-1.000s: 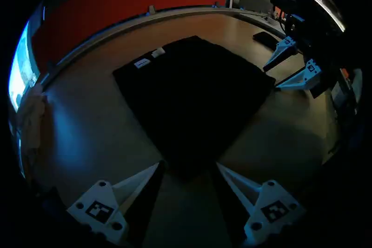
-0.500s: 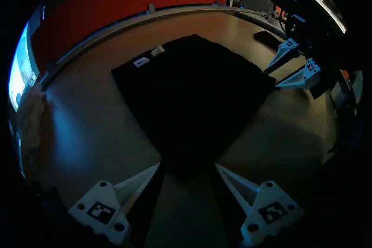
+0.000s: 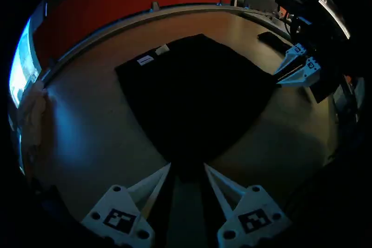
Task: Fold towel
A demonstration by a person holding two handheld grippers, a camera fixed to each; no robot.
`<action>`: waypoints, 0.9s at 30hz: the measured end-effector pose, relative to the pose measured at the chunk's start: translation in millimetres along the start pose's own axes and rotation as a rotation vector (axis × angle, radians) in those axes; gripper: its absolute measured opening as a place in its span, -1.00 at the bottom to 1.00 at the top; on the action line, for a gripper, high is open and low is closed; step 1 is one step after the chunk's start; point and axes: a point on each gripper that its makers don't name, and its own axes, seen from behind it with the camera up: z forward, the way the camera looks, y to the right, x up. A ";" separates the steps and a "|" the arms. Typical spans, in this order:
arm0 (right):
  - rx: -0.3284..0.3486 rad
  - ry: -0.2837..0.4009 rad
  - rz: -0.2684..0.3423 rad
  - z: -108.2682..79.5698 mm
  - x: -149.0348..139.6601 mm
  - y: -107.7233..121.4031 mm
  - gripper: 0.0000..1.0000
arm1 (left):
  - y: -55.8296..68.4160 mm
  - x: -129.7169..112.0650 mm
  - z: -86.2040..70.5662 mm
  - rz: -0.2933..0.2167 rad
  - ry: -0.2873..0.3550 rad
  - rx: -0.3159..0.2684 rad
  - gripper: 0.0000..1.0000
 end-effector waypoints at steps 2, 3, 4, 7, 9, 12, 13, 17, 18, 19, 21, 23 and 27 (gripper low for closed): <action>-0.002 0.000 -0.001 -0.1 0.3 -1.1 -0.69 | 0.8 0.5 0.2 -0.003 -0.002 0.003 -0.43; -0.002 0.001 -0.001 -0.2 0.6 -1.6 -0.69 | 1.0 0.8 0.3 -0.005 -0.002 0.004 -0.54; -0.001 0.004 0.001 -0.6 1.8 -2.5 -0.70 | 0.7 1.3 0.3 -0.009 -0.003 0.008 -0.65; -0.003 0.014 0.006 -2.0 6.0 -3.6 -0.70 | 0.1 2.9 0.0 -0.023 -0.004 0.015 -0.71; -0.011 0.023 0.009 -3.4 9.2 -2.6 -0.70 | 0.1 4.3 -0.7 -0.032 -0.003 0.017 -0.73; -0.019 0.037 0.011 -7.3 15.2 -1.1 -0.70 | -0.7 9.6 -4.6 -0.044 0.006 0.020 -0.73; -0.022 0.043 0.011 -9.4 17.7 -0.6 -0.70 | -1.1 12.8 -7.1 -0.049 0.012 0.022 -0.73; -0.038 0.074 0.012 -20.5 30.5 1.0 -0.70 | -3.1 27.7 -19.5 -0.075 0.038 0.027 -0.73; -0.041 0.082 0.012 -23.6 34.0 1.2 -0.70 | -3.5 31.4 -22.8 -0.082 0.044 0.028 -0.74; -0.045 0.089 0.012 -27.2 37.1 1.3 -0.70 | -3.8 34.8 -26.4 -0.088 0.049 0.028 -0.73; -0.051 0.103 0.012 -34.8 43.7 1.5 -0.70 | -4.3 42.0 -33.9 -0.100 0.060 0.029 -0.73; -0.055 0.115 0.006 -42.0 49.8 0.8 -0.70 | -4.8 48.7 -42.1 -0.103 0.070 0.033 -0.73; -0.067 0.142 -0.010 -56.2 62.4 -0.5 -0.70 | -4.5 60.4 -58.3 -0.098 0.089 0.038 -0.73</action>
